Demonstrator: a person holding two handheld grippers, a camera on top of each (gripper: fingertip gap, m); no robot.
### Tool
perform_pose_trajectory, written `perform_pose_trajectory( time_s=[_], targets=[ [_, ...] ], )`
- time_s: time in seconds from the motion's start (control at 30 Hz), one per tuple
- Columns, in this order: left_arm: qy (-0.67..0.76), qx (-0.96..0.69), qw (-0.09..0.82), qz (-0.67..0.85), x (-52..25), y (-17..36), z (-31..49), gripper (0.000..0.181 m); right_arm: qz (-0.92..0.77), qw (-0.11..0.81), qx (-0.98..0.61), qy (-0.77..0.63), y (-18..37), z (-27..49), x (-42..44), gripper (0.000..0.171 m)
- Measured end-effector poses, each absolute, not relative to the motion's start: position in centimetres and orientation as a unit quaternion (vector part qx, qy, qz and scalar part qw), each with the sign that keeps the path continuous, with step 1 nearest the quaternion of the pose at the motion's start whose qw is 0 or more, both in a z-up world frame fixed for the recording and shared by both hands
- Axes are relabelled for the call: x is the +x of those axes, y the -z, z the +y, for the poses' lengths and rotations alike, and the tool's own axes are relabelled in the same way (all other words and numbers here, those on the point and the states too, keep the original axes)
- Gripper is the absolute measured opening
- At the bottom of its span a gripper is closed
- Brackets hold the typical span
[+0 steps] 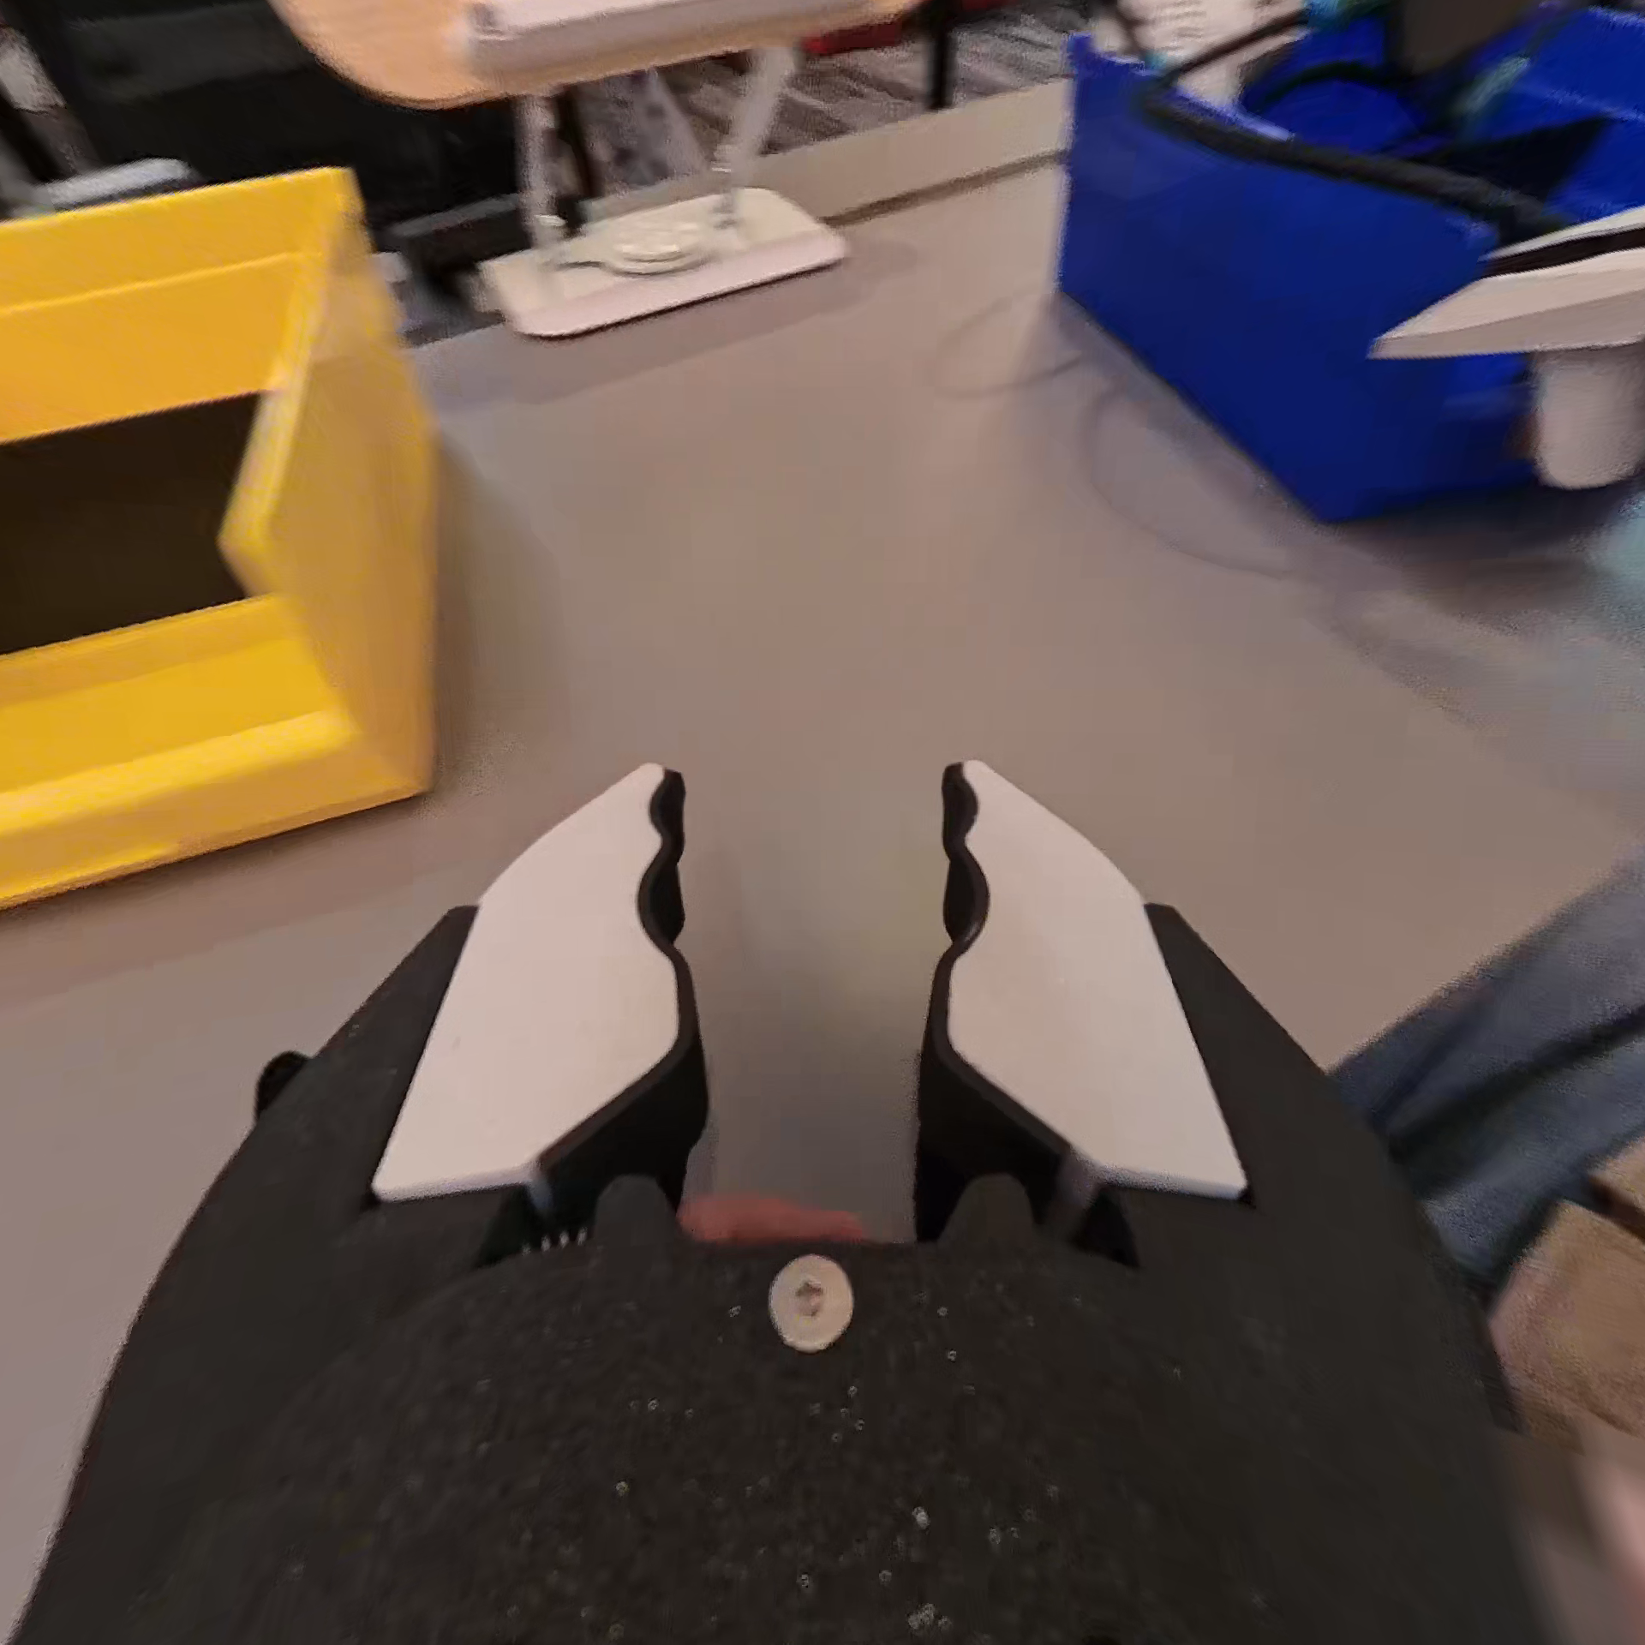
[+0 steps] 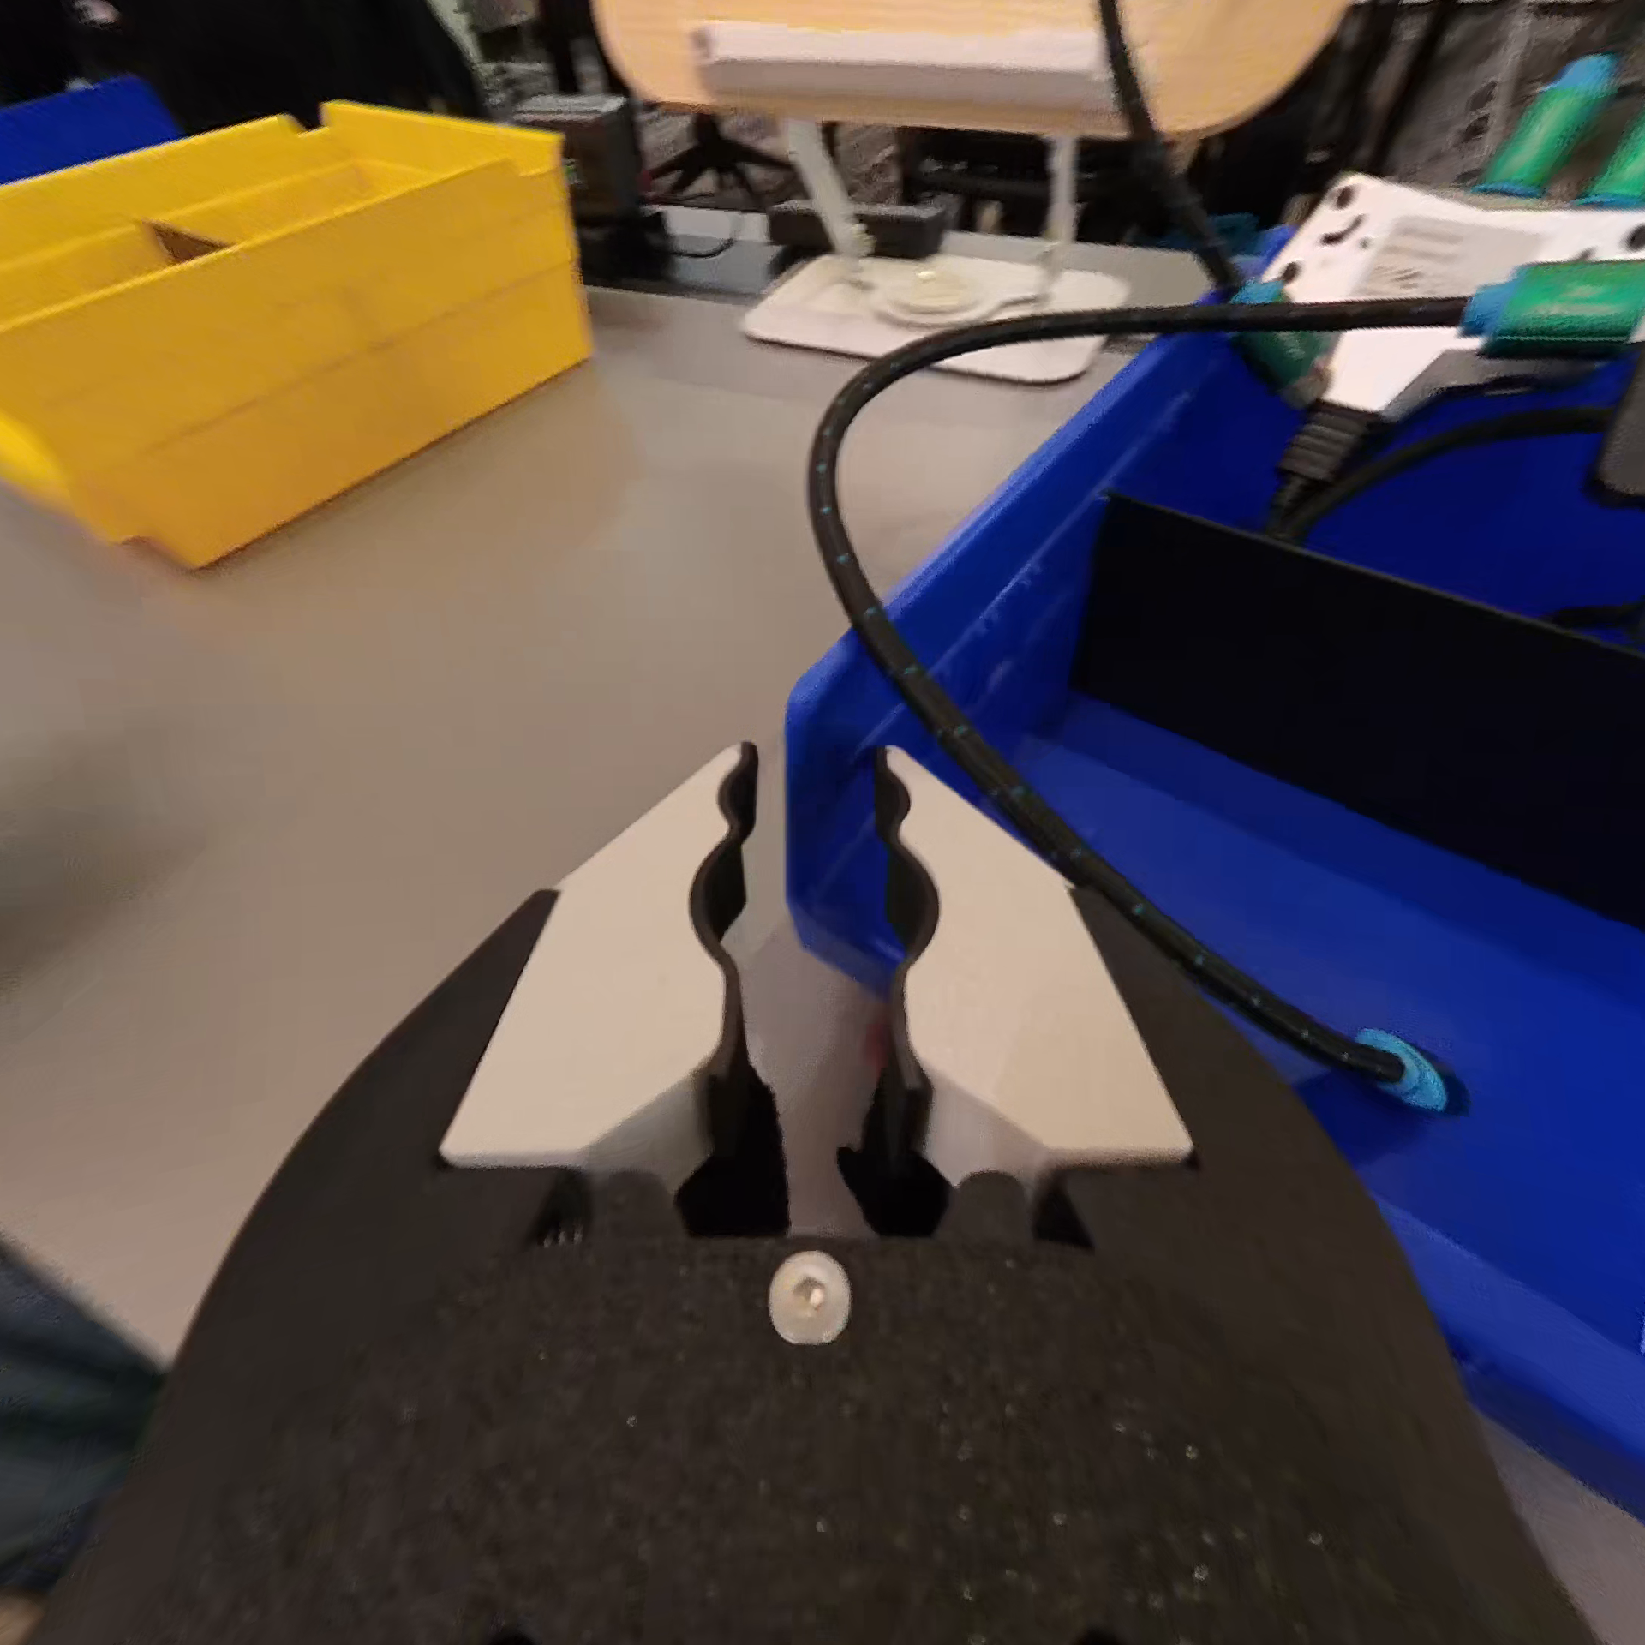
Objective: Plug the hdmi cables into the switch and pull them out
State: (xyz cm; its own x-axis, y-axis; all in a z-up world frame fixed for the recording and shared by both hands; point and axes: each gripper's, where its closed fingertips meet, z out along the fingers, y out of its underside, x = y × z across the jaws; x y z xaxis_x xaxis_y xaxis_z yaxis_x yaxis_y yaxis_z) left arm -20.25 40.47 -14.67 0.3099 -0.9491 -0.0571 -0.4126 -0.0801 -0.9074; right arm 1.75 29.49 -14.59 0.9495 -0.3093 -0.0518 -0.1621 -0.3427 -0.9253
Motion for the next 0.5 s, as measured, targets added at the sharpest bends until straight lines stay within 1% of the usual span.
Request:
perform_pose_trajectory(
  time_s=[0.1,0.2,0.27,0.33,0.4,0.43,0.5],
  targets=[
    [0.342,-0.648,0.414,0.540,-16.4,15.2,36.3,0.057,0.109,0.566,-0.817,0.016,13.9,29.1,-3.3,0.029],
    [0.359,-0.618,0.414,0.564,-12.3,14.9,34.3,0.056,0.105,0.619,-0.778,0.008,11.1,27.7,-5.1,0.030],
    [0.383,-0.610,0.394,0.570,-9.3,15.0,33.0,0.055,0.158,0.669,-0.724,0.057,8.4,25.3,-2.7,0.029],
    [0.416,-0.615,0.365,0.561,-6.2,14.5,31.7,0.052,0.253,0.694,-0.651,0.174,6.5,20.3,2.5,0.023],
    [0.420,-0.613,0.369,0.557,-3.5,13.3,30.9,0.049,0.331,0.669,-0.619,0.246,7.2,15.4,6.6,0.023],
    [0.408,-0.615,0.371,0.563,-2.3,13.3,30.7,0.047,0.349,0.650,-0.626,0.253,8.3,14.1,7.9,0.029],
    [0.398,-0.611,0.355,0.585,-0.6,14.3,29.6,0.052,0.362,0.604,-0.667,0.242,11.4,13.1,9.2,0.040]
  ],
)
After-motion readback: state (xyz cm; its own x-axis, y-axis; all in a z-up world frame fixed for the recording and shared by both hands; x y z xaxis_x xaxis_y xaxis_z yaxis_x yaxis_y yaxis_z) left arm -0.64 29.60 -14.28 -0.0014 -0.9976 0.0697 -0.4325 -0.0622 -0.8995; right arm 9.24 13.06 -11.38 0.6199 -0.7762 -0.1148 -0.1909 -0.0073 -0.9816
